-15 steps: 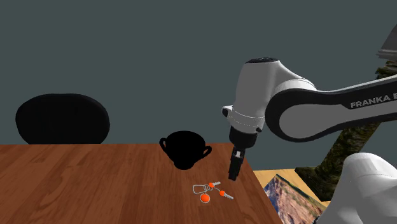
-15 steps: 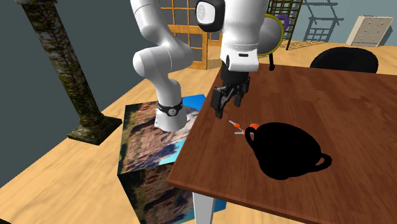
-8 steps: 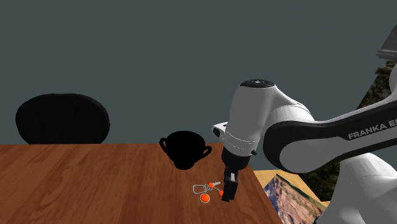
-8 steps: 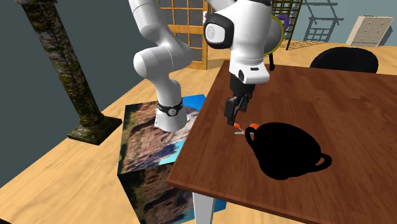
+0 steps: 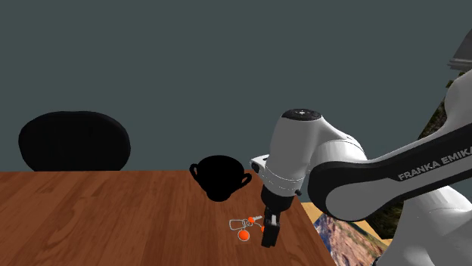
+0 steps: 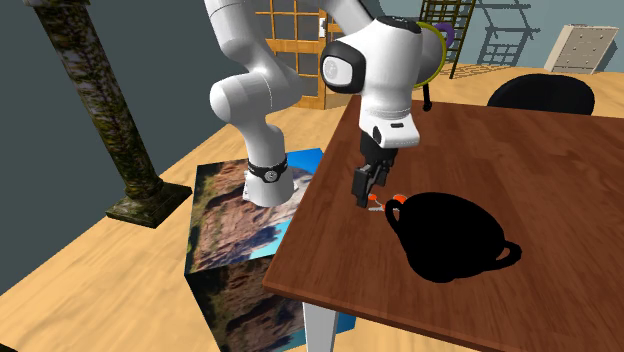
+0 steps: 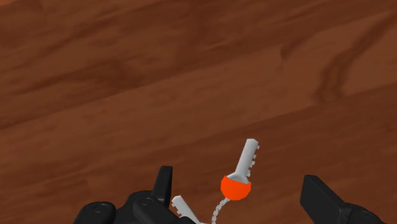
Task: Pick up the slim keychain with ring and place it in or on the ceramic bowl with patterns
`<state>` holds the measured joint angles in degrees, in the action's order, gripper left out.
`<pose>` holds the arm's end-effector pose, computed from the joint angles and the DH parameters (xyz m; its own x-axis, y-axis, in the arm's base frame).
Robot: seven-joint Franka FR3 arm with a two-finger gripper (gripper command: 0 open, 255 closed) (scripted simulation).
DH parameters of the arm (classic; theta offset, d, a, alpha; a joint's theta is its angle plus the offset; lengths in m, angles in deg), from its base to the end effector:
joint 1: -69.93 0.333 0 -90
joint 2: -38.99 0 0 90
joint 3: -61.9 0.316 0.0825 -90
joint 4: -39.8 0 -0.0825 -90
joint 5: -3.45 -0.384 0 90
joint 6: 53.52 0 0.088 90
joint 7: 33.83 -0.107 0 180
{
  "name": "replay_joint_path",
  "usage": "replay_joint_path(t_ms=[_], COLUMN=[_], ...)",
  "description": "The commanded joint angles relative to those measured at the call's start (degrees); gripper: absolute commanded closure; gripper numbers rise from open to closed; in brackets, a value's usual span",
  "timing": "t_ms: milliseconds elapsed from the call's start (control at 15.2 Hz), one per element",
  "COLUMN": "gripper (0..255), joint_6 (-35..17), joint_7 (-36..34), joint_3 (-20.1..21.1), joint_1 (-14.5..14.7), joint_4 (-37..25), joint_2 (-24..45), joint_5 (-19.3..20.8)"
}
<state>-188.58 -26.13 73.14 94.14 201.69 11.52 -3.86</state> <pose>0.2874 0.1974 0.3328 0.8011 0.5984 0.0073 0.5985 -0.8012 0.0004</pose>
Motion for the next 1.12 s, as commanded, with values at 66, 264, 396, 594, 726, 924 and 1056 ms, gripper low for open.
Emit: replay_joint_path(t_ms=[66, 264, 396, 594, 726, 924, 1056], gripper=[0, 255, 255, 255, 255, 255, 255], joint_6=[-0.12, -0.10, -0.10, -0.12, -0.26, 0.95, 3.06], joint_7=[0.00, 0.00, -0.04, -0.06, -0.09, 0.02, 0.05], joint_3=[0.01, 0.01, 0.04, 0.06, 0.09, -0.08, -0.26], joint_1=[0.00, 0.00, 0.02, -0.02, -0.01, 0.02, 0.03], joint_4=[0.05, 0.05, 0.03, -0.19, -0.18, -0.30, -1.08], joint_2=[0.05, 0.05, 0.06, 0.31, 0.43, -0.66, -2.00], joint_5=[-0.01, -0.01, -0.02, 0.02, 0.01, 0.01, 0.07])
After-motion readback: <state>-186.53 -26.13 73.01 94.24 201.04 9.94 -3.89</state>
